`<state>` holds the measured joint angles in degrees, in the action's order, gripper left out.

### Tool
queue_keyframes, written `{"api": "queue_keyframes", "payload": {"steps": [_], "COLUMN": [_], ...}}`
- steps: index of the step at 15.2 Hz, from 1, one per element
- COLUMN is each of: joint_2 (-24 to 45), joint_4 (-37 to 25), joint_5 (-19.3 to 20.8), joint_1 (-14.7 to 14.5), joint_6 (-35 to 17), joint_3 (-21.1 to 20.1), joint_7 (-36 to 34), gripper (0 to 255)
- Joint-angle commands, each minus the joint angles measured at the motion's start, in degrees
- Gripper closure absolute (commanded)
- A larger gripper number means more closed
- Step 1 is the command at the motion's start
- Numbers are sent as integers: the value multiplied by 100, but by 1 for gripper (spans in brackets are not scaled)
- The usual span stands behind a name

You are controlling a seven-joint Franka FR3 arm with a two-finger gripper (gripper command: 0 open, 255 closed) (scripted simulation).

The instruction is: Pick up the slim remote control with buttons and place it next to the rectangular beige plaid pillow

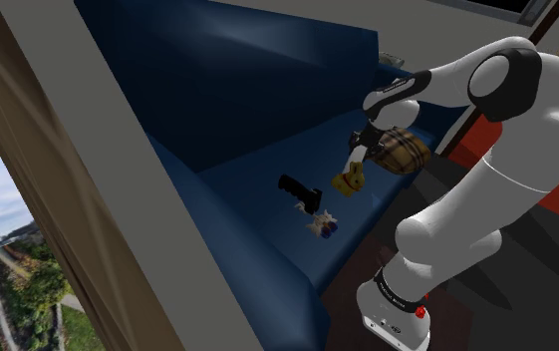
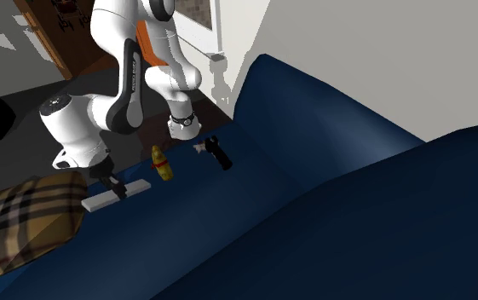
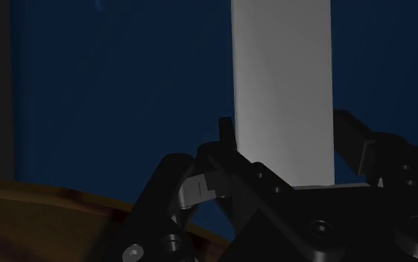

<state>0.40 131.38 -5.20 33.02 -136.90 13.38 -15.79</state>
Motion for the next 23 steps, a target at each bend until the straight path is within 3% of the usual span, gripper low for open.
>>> {"api": "queue_keyframes", "payload": {"steps": [1, 5, 6, 11, 15, 23], "joint_2": [-1, -1, -1, 0, -486, -485], "joint_4": [14, 14, 14, 14, -226, -226], "joint_5": [-2, -2, -2, -2, 200, 200], "joint_1": [-1, -1, -1, -1, 18, 19], "joint_6": [-18, -18, -18, -18, 688, 688], "joint_3": [-1, -1, -1, -1, 10, 9], "joint_7": [1, 1, 1, 1, -140, -140], "gripper": [255, 255, 0, 0, 0, 0]}}
